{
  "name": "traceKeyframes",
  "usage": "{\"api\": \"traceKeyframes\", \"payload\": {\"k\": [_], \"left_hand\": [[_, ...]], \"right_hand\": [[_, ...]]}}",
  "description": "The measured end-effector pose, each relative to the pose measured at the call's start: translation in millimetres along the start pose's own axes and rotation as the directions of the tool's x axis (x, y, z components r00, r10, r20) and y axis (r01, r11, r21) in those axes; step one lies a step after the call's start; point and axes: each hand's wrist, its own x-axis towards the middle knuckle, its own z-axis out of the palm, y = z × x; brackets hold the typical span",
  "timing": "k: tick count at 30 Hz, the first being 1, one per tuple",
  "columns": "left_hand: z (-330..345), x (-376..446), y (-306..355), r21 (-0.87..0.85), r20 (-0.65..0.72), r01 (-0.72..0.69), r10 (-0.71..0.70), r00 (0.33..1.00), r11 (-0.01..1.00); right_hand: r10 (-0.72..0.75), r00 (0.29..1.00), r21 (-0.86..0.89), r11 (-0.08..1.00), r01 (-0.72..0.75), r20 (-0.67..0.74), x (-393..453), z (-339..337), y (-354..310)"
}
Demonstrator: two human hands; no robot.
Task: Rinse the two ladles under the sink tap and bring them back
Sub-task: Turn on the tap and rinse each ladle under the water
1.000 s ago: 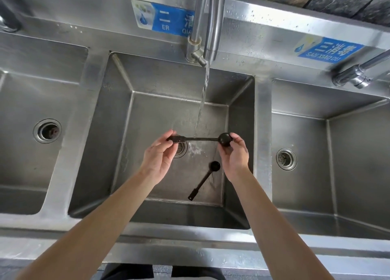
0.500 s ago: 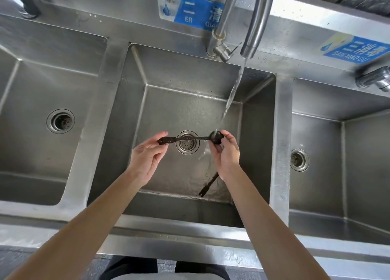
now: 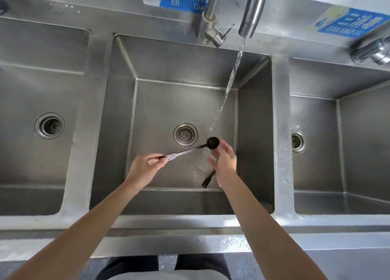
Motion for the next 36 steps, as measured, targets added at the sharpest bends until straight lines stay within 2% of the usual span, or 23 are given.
{"api": "traceKeyframes", "payload": {"k": [4, 7, 10, 13, 15, 21, 24, 26, 29, 33, 36], "left_hand": [[7, 0, -1, 0.107, 0.105, 0.018, -0.029, 0.994, 0.994], [11, -1, 0, 0.2, 0.268, -0.025, -0.03, 0.963, 0.979], [16, 0, 0, 0.293, 0.341, -0.067, -0.039, 0.939, 0.954], [20, -2, 0, 0.216, 0.31, 0.035, -0.102, 0.945, 0.976], [22, -4, -1, 0.143, 0.265, 0.1, -0.136, 0.955, 0.985], [27, -11, 0, 0.007, 0.209, 0.184, -0.182, 0.961, 0.983], [28, -9, -2, -0.026, 0.18, 0.222, -0.214, 0.96, 0.975], [30, -8, -4, -0.04, 0.164, 0.243, -0.233, 0.959, 0.969], [36, -11, -7, -0.055, 0.15, 0.259, -0.249, 0.957, 0.964], [46, -14, -7, -0.073, 0.127, 0.288, -0.278, 0.952, 0.955], [51, -15, -7, -0.092, 0.114, 0.294, -0.283, 0.952, 0.951]], "right_hand": [[-0.003, 0.998, 0.0, 1.0, 0.003, -0.067, 13, -16, 12], [0.0, 0.998, 0.015, 1.0, 0.001, -0.065, 18, -21, 16], [0.009, 0.999, -0.006, 1.0, -0.01, -0.048, 26, -26, 18], [0.05, 0.998, 0.053, 0.997, -0.052, 0.031, 36, -29, 18], [0.092, 0.995, 0.022, 0.995, -0.093, 0.04, 43, -29, 17], [0.189, 0.981, -0.306, 0.932, -0.193, -0.044, 80, -46, 44], [0.13, 0.987, -0.594, 0.788, -0.163, -0.098, 100, -54, 61], [0.092, 0.991, -0.687, 0.714, -0.135, -0.099, 106, -55, 67], [0.075, 0.992, -0.751, 0.648, -0.127, -0.103, 111, -53, 72], [0.086, 0.989, -0.776, 0.613, -0.146, -0.118, 119, -56, 77], [0.106, 0.99, -0.745, 0.652, -0.138, -0.09, 123, -61, 79]]}}
